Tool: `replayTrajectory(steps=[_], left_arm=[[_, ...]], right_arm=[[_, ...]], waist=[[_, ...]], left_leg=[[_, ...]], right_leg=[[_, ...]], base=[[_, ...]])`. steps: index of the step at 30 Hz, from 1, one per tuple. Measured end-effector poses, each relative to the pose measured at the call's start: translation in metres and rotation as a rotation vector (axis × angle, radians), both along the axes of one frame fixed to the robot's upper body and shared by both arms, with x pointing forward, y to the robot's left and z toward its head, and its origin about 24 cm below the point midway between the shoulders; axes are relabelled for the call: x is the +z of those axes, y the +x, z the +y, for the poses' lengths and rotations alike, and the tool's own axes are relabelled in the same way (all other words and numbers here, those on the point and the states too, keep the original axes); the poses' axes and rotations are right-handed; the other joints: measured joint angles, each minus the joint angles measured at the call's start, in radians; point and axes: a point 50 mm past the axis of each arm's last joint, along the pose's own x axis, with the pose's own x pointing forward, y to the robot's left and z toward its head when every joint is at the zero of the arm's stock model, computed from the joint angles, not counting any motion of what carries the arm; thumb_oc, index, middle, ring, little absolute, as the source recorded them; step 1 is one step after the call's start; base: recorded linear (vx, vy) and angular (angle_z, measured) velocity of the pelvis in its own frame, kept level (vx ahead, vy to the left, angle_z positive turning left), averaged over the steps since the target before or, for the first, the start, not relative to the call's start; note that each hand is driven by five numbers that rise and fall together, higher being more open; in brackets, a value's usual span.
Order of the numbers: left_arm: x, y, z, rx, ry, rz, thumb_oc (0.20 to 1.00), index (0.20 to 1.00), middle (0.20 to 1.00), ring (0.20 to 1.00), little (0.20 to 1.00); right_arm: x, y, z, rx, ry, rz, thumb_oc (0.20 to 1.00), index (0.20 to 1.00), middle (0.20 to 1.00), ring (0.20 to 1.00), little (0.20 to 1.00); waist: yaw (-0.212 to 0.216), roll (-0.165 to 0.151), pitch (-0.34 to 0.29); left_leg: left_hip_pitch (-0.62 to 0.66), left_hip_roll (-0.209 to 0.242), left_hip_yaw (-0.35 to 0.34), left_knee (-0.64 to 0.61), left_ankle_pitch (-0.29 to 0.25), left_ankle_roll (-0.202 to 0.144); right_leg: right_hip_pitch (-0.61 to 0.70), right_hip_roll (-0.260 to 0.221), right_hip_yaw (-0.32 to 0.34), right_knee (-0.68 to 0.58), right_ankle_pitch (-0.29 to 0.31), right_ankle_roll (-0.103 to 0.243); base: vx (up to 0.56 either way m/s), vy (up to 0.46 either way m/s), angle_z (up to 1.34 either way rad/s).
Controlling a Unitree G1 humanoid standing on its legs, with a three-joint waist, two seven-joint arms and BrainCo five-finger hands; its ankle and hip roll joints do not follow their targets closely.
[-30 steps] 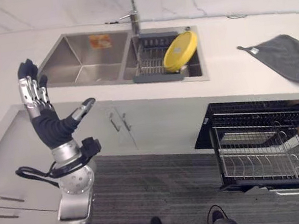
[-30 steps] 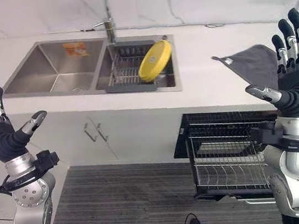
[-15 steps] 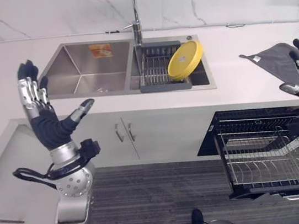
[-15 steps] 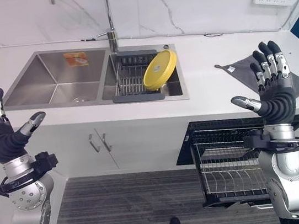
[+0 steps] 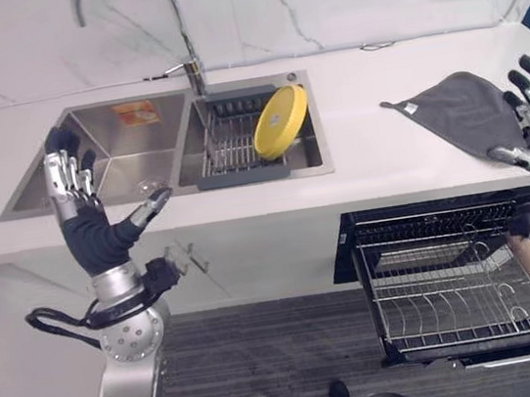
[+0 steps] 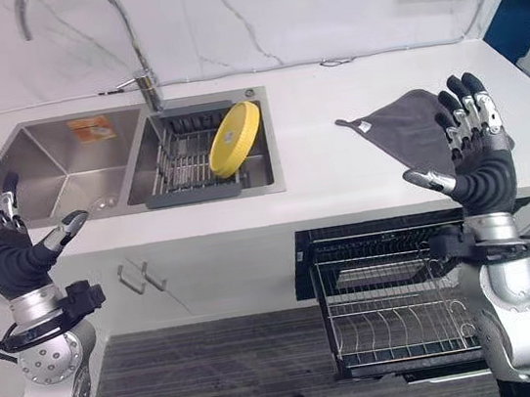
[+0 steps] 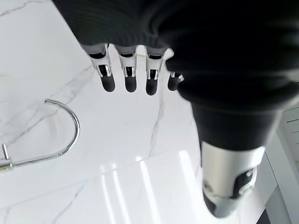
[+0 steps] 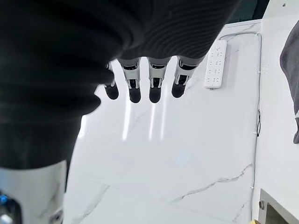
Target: Place the dishes in the dishwasher.
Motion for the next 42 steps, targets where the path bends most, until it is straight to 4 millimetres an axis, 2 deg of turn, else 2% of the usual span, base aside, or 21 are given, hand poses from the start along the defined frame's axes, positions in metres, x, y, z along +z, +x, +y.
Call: replayTrajectory(steps=[1, 2, 4, 6, 8, 9, 11, 13, 14, 16, 17, 19, 21, 23, 24, 27, 29, 31, 34, 39, 42], left_arm=[[0.000, 0.001, 0.001, 0.003, -0.001, 0.001, 1.000, 1.000, 1.000, 1.000, 1.000], [-0.003, 0.003, 0.004, 0.001, -0.027, 0.016, 1.000, 1.000, 1.000, 1.000, 1.000], [-0.005, 0.004, 0.004, -0.020, -0.044, 0.026, 1.000, 1.000, 1.000, 1.000, 1.000], [-0.005, 0.004, 0.004, -0.044, -0.045, 0.025, 1.000, 1.000, 1.000, 1.000, 1.000], [-0.005, 0.003, 0.003, -0.060, -0.043, 0.015, 1.000, 1.000, 1.000, 1.000, 1.000], [-0.003, 0.004, 0.002, -0.070, -0.041, 0.006, 1.000, 1.000, 1.000, 1.000, 1.000], [0.002, 0.007, 0.001, -0.095, -0.060, -0.016, 1.000, 1.000, 1.000, 1.000, 1.000], [0.009, 0.010, 0.000, -0.112, -0.045, -0.041, 1.000, 1.000, 1.000, 1.000, 1.000], [0.012, 0.011, 0.000, -0.117, -0.052, -0.053, 1.000, 1.000, 1.000, 1.000, 1.000], [0.013, 0.011, 0.000, -0.122, -0.048, -0.055, 1.000, 1.000, 1.000, 1.000, 1.000], [0.014, 0.011, 0.001, -0.119, -0.038, -0.054, 1.000, 1.000, 1.000, 1.000, 1.000], [0.015, 0.010, 0.003, -0.113, -0.015, -0.051, 1.000, 1.000, 1.000, 1.000, 1.000], [0.010, 0.007, 0.007, -0.072, -0.034, -0.035, 1.000, 1.000, 1.000, 1.000, 1.000], [0.016, 0.012, 0.001, -0.071, -0.036, -0.067, 1.000, 1.000, 1.000, 1.000, 1.000], [0.020, 0.013, 0.000, -0.066, -0.022, -0.086, 1.000, 1.000, 1.000, 1.000, 1.000], [0.015, 0.011, -0.001, -0.034, -0.066, -0.090, 1.000, 1.000, 1.000, 1.000, 1.000], [0.010, 0.011, -0.004, -0.032, -0.106, -0.083, 1.000, 1.000, 1.000, 1.000, 1.000], [0.004, 0.011, -0.004, -0.027, -0.113, -0.045, 1.000, 1.000, 1.000, 1.000, 1.000], [0.003, 0.012, -0.004, -0.028, -0.106, -0.024, 1.000, 1.000, 1.000, 1.000, 1.000], [-0.006, 0.017, -0.010, -0.061, -0.087, 0.029, 1.000, 1.000, 1.000, 1.000, 1.000], [-0.009, 0.019, -0.013, -0.086, -0.059, 0.053, 1.000, 1.000, 1.000, 1.000, 1.000]], right_arm=[[-0.002, 0.000, 0.000, 0.008, -0.005, 0.011, 1.000, 1.000, 1.000, 1.000, 1.000], [-0.003, 0.001, 0.001, 0.026, -0.027, 0.036, 1.000, 1.000, 1.000, 1.000, 1.000], [-0.002, -0.001, -0.003, 0.039, -0.086, 0.064, 1.000, 1.000, 1.000, 1.000, 1.000], [0.008, -0.003, -0.010, 0.035, -0.120, 0.044, 1.000, 1.000, 1.000, 1.000, 1.000], [0.013, -0.006, -0.014, 0.037, -0.087, 0.016, 1.000, 1.000, 1.000, 1.000, 1.000], [0.013, -0.009, -0.015, 0.050, -0.068, -0.001, 1.000, 1.000, 1.000, 1.000, 1.000], [0.016, -0.011, -0.009, 0.083, -0.061, -0.019, 1.000, 1.000, 1.000, 1.000, 1.000], [0.018, -0.014, -0.004, 0.102, -0.054, -0.043, 1.000, 1.000, 1.000, 1.000, 1.000], [0.017, -0.016, -0.002, 0.115, -0.012, -0.064, 1.000, 1.000, 1.000, 1.000, 1.000], [0.015, -0.017, 0.000, 0.122, 0.046, -0.077, 1.000, 1.000, 1.000, 1.000, 1.000], [0.015, -0.014, 0.005, 0.136, 0.064, -0.088, 1.000, 1.000, 1.000, 1.000, 1.000], [0.018, -0.010, 0.009, 0.153, 0.079, -0.112, 1.000, 1.000, 1.000, 1.000, 1.000], [0.011, 0.005, 0.016, 0.174, 0.123, -0.087, 1.000, 1.000, 1.000, 1.000, 1.000], [0.009, 0.013, 0.018, 0.170, 0.117, -0.062, 1.000, 1.000, 1.000, 1.000, 1.000], [0.005, 0.014, 0.020, 0.175, 0.126, -0.042, 1.000, 1.000, 1.000, 1.000, 1.000], [0.005, 0.018, 0.012, 0.147, 0.113, 0.007, 1.000, 1.000, 1.000, 1.000, 1.000], [0.003, 0.021, 0.008, 0.127, 0.113, 0.037, 1.000, 1.000, 1.000, 1.000, 1.000], [-0.003, 0.024, 0.010, 0.134, 0.151, 0.073, 1.000, 1.000, 1.000, 1.000, 1.000], [-0.010, 0.027, 0.016, 0.169, 0.124, 0.139, 1.000, 1.000, 1.000, 1.000, 1.000], [-0.006, 0.047, 0.012, 0.192, 0.165, 0.154, 1.000, 1.000, 1.000, 1.000, 1.000], [-0.017, 0.057, 0.013, 0.226, 0.240, 0.216, 1.000, 1.000, 1.000, 1.000, 1.000]], waist=[[0.001, 0.004, 0.000], [0.007, 0.012, 0.001], [0.015, 0.021, 0.006], [0.017, 0.032, 0.007], [0.019, 0.043, 0.003], [0.016, 0.044, 0.002], [0.024, 0.007, 0.004], [0.023, -0.020, 0.005], [0.033, -0.027, 0.005], [0.035, -0.034, 0.005], [0.051, -0.041, 0.005], [0.055, -0.048, 0.006], [0.081, -0.043, 0.014], [0.076, -0.053, 0.013], [0.067, -0.071, 0.012], [0.078, -0.016, 0.009], [0.080, 0.011, 0.001], [0.076, 0.045, -0.019], [0.073, 0.077, -0.040], [0.083, 0.079, -0.045], [0.106, 0.064, -0.054]], left_leg=[[0.000, 0.001, -0.029, -0.050, 0.014, -0.016], [0.009, 0.004, -0.103, -0.135, 0.043, -0.021], [0.003, 0.018, -0.159, -0.128, 0.073, -0.029], [-0.008, 0.013, -0.152, -0.127, 0.077, -0.022], [0.003, 0.011, -0.099, -0.128, 0.074, -0.016], [0.014, -0.011, -0.068, -0.128, 0.129, 0.001], [0.027, -0.093, -0.063, -0.132, 0.180, 0.057], [0.045, -0.150, -0.052, -0.127, 0.174, 0.113], [0.063, -0.169, -0.037, -0.127, 0.157, 0.138], [0.079, -0.180, -0.022, -0.126, 0.141, 0.159], [0.085, -0.181, 0.006, -0.127, 0.129, 0.164], [0.089, -0.175, 0.042, -0.126, 0.123, 0.165], [0.113, -0.137, 0.100, -0.126, 0.117, 0.157], [0.100, -0.124, 0.106, -0.127, 0.115, 0.136], [0.106, -0.131, 0.106, -0.127, 0.117, 0.116], [0.102, -0.079, 0.063, -0.132, 0.125, 0.073], [0.103, -0.052, 0.054, -0.130, 0.131, 0.065], [0.108, -0.039, 0.034, -0.128, 0.135, 0.061], [0.124, -0.038, 0.029, -0.127, 0.140, 0.051], [0.127, -0.049, 0.005, -0.127, 0.140, 0.051], [0.127, -0.049, -0.005, -0.128, 0.140, 0.051]], right_leg=[[0.000, 0.001, 0.011, 0.000, -0.001, 0.001], [0.004, 0.002, 0.034, 0.000, -0.006, 0.008], [0.031, -0.003, 0.070, 0.000, -0.021, 0.027], [0.046, -0.027, 0.086, 0.000, -0.035, 0.044], [0.065, -0.057, 0.106, 0.000, -0.046, 0.055], [0.075, -0.087, 0.120, 0.000, -0.054, 0.067], [0.082, -0.165, 0.118, 0.009, -0.066, 0.089], [0.071, -0.219, 0.073, 0.053, -0.056, 0.120], [0.058, -0.237, 0.063, 0.080, -0.031, 0.151], [0.052, -0.256, 0.059, 0.101, -0.007, 0.172], [0.040, -0.262, 0.035, 0.097, 0.022, 0.201], [0.021, -0.259, -0.021, 0.109, 0.033, 0.212], [0.000, -0.228, -0.099, 0.073, 0.035, 0.205], [-0.029, -0.196, -0.063, -0.005, 0.042, 0.201], [-0.048, -0.198, -0.072, -0.007, 0.065, 0.174], [-0.042, -0.143, -0.082, -0.008, 0.052, 0.159], [-0.036, -0.112, -0.093, -0.008, 0.038, 0.147], [-0.026, -0.094, -0.096, -0.007, 0.036, 0.140], [-0.007, -0.091, -0.102, -0.001, 0.039, 0.125], [0.009, -0.095, -0.126, -0.001, 0.036, 0.118], [0.013, -0.096, -0.134, -0.001, 0.035, 0.116]], base=[[0.21, 0.277, -0.38], [0.21, 0.332, -0.50], [0.19, 0.365, -0.50], [0.11, 0.332, -0.44], [0.09, 0.355, -0.43], [0.09, 0.315, -0.34], [0.08, 0.235, -0.33], [0.06, 0.292, -0.10], [0.04, 0.284, -0.13], [0.01, 0.173, -0.26], [-0.03, 0.097, -0.48], [-0.04, 0.019, -0.62], [-0.07, -0.151, -0.97], [-0.02, -0.187, -0.33], [0.01, -0.192, 0.13], [0.06, -0.153, 0.16], [0.11, -0.071, 0.10], [0.08, -0.072, 0.02], [0.04, -0.049, 0.05], [0.01, -0.035, 0.16], [-0.01, -0.030, 0.10]])
